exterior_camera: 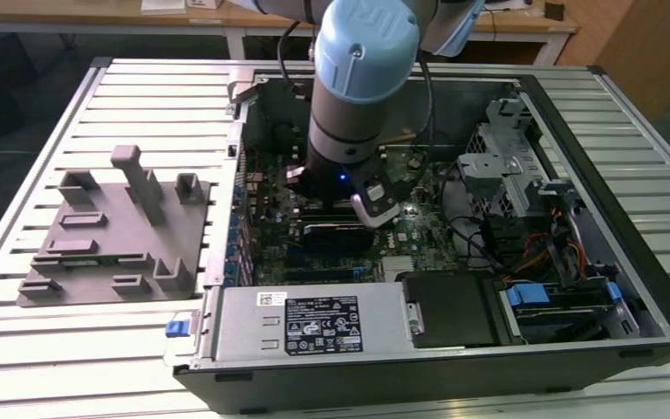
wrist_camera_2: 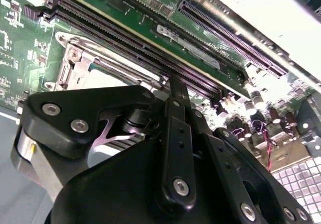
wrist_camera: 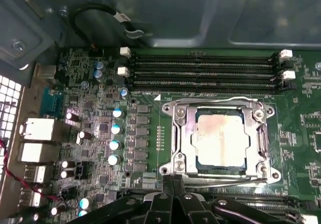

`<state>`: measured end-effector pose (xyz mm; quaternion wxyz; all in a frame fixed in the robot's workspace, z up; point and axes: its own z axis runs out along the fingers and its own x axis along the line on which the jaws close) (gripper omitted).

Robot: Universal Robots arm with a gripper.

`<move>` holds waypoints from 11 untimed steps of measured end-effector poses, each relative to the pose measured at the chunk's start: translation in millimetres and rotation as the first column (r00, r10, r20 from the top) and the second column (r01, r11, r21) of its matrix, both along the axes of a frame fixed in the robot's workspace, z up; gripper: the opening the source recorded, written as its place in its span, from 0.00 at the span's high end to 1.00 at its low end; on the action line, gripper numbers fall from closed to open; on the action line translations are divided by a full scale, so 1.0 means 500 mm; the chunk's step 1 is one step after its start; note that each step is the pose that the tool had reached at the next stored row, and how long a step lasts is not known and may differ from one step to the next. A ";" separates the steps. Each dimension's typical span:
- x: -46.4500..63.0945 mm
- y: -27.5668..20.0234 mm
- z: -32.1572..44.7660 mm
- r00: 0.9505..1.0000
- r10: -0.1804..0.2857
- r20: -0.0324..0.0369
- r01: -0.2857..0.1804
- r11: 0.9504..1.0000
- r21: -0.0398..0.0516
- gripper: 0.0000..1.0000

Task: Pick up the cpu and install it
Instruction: 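Install the second cpu locking lever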

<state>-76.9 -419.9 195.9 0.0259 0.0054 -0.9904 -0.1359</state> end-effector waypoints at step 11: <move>-0.006 0.0001 -0.008 1.000 0.003 0.008 -0.003 0.999 0.032 0.89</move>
